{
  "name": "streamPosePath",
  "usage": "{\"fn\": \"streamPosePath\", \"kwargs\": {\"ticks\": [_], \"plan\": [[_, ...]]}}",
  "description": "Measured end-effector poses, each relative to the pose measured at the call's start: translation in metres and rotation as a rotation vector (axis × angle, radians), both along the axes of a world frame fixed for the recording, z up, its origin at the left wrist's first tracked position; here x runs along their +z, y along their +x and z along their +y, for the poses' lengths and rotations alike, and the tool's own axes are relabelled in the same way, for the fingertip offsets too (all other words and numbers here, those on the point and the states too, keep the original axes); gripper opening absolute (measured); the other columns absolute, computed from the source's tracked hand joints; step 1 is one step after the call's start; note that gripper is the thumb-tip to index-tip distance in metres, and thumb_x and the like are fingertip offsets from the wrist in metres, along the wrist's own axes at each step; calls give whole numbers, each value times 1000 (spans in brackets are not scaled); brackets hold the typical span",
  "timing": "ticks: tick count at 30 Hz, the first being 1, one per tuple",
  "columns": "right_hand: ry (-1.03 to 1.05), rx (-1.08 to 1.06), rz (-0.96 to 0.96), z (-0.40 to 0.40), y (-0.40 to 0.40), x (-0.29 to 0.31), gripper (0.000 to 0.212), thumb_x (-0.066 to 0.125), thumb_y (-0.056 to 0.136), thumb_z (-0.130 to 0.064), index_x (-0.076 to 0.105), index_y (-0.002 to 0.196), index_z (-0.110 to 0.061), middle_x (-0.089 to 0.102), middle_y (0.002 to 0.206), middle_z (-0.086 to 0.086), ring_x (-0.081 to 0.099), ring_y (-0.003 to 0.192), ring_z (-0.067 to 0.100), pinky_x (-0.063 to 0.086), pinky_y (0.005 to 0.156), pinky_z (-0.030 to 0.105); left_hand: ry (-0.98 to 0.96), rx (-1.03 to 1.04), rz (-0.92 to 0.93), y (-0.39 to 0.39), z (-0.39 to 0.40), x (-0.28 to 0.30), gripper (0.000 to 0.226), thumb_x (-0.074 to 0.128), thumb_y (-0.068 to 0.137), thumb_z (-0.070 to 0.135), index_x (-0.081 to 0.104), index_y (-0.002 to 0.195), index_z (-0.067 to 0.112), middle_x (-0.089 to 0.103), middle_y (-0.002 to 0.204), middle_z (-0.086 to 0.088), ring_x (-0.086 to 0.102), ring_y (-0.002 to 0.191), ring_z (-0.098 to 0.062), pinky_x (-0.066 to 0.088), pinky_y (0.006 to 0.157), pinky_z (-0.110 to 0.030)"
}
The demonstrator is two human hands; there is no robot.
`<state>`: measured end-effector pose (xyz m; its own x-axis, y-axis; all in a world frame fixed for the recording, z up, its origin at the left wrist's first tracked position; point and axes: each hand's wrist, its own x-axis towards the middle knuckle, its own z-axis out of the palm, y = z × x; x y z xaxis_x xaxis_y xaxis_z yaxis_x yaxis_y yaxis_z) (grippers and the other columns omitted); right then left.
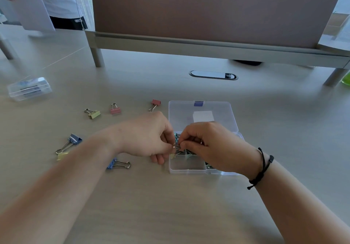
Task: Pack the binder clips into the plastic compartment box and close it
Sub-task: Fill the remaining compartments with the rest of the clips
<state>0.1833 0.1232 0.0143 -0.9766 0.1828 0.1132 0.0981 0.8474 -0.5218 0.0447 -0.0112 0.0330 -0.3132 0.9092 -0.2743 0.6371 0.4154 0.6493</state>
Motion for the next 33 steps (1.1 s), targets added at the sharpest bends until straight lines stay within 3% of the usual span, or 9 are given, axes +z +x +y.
{"fn": "streamPosePath", "kwargs": {"ticks": [10,20,27,33], "plan": [[240,90,-25,-7,0,3,18,52,98,-22,70,96,-20,57,92,-4,55,83,16,38,66,18,-13,27,-84,-3,0,-1,8,65,91,6,73,93,6,76,74,-8,75,69,-19,62,66,-30],[261,89,-36,-10,-2,1,18,51,97,-23,68,92,-19,53,93,-5,55,81,19,46,73,35,-15,17,-59,-3,0,0,11,63,88,3,73,92,6,76,75,-8,75,67,-16,62,66,-30],[226,85,-46,-13,-3,4,19,52,95,-19,71,93,-18,56,94,-1,56,83,20,46,75,37,24,-9,-24,-4,-2,3,11,64,88,5,74,91,9,75,74,-7,75,68,-20,62,65,-33],[272,54,-62,-14,-2,5,24,50,96,-21,74,93,-20,56,94,-2,55,81,20,46,72,36,26,-31,-9,-3,-4,6,9,69,87,10,77,87,14,73,68,-1,71,62,-12,59,60,-26]]}}
